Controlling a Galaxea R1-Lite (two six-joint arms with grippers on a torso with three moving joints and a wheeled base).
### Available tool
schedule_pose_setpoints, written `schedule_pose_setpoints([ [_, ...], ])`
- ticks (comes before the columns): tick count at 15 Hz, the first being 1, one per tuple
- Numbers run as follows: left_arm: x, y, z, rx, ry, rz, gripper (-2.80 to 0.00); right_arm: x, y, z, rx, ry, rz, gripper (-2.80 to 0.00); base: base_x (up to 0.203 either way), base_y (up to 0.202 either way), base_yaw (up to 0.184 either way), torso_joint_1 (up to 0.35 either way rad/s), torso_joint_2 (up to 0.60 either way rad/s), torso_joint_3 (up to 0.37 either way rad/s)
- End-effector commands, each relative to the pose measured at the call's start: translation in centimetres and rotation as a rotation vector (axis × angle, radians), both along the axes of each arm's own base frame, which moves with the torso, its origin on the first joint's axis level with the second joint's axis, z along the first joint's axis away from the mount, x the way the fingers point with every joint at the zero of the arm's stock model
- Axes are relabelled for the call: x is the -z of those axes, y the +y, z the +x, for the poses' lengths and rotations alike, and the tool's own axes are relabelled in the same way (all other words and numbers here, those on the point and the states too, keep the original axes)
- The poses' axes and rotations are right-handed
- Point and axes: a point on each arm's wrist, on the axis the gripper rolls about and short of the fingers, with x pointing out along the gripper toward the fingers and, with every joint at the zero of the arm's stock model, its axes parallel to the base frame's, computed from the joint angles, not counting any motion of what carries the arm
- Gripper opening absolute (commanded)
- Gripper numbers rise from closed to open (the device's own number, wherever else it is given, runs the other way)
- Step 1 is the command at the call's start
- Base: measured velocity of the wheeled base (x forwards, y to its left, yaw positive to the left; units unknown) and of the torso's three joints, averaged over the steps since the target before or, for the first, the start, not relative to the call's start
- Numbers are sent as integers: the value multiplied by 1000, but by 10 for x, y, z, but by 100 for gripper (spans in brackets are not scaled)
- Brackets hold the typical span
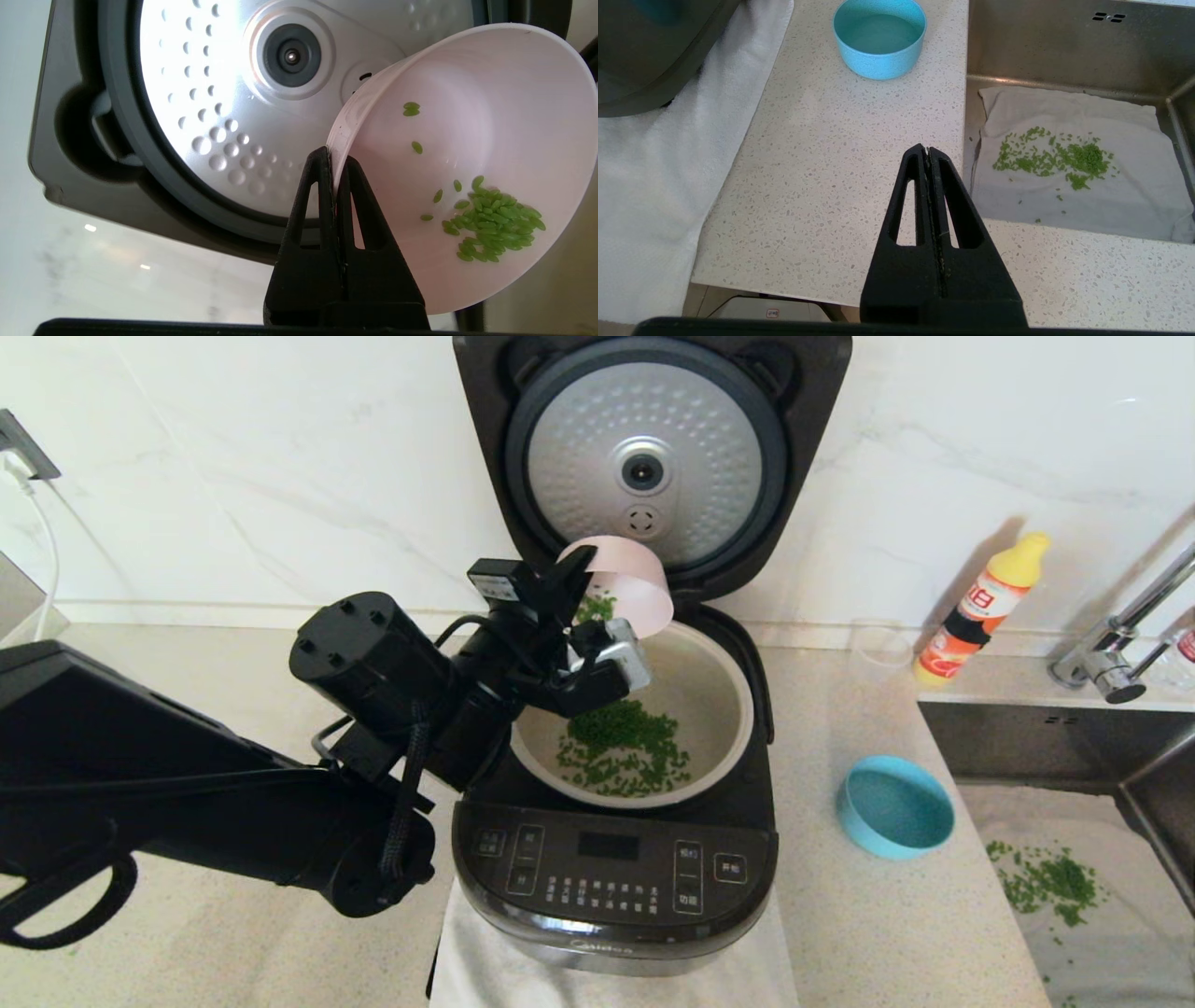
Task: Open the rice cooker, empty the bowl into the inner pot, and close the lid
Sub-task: Pour the chopped green onions from the bowl into the rice cooker
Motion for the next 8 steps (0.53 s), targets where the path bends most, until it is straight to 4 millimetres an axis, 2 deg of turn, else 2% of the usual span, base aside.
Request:
schedule_pose_setpoints([
  [1, 2, 0, 3, -69, -42, 61, -280, 0, 0, 0, -1, 1, 0, -280, 0, 0, 0, 0, 0, 0],
  [8, 8, 2, 1, -185, -91, 196, -280, 0, 0, 0, -1, 1, 0, -280, 0, 0, 0, 0, 0, 0],
])
